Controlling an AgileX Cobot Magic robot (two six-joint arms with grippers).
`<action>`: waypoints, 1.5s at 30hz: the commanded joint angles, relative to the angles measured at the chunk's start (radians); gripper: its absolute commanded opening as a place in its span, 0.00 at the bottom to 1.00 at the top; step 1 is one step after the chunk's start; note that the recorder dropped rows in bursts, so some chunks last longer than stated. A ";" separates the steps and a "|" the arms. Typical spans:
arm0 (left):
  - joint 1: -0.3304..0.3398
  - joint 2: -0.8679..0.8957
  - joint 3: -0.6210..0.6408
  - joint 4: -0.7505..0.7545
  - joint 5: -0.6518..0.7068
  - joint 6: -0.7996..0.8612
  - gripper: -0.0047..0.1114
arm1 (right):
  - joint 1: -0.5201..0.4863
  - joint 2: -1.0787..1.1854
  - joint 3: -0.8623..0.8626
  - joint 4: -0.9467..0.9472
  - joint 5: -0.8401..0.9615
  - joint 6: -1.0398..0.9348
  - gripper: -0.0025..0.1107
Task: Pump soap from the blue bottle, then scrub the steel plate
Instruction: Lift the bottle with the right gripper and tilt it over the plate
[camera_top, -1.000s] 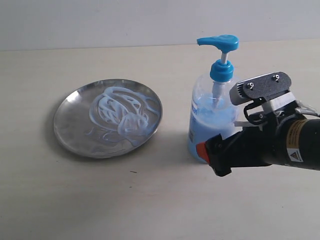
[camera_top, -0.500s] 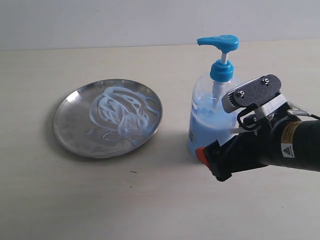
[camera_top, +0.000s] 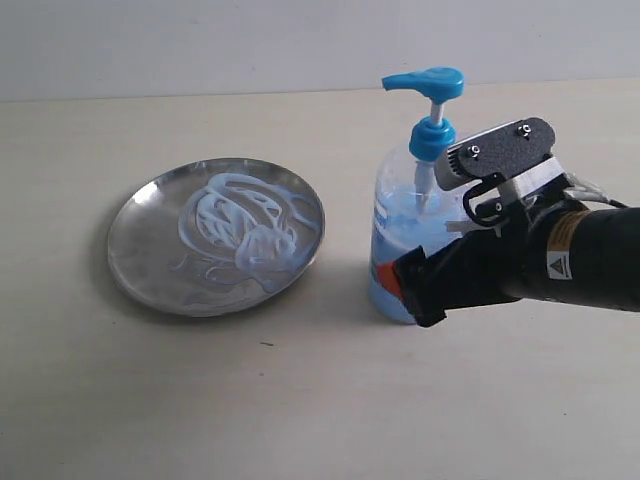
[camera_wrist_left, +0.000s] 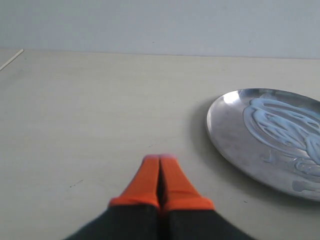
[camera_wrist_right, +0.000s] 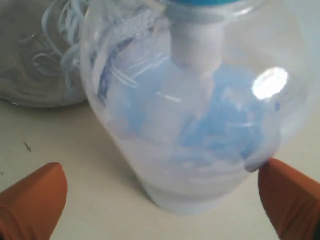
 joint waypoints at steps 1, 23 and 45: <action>0.001 -0.005 0.003 0.005 -0.009 0.002 0.04 | -0.016 0.064 -0.009 0.126 -0.097 -0.111 0.95; 0.001 -0.005 0.003 0.005 -0.009 0.003 0.04 | -0.016 0.145 -0.009 0.498 -0.338 -0.447 0.95; 0.001 -0.005 0.003 0.005 -0.009 0.005 0.04 | -0.016 0.264 -0.007 0.468 -0.499 -0.320 0.95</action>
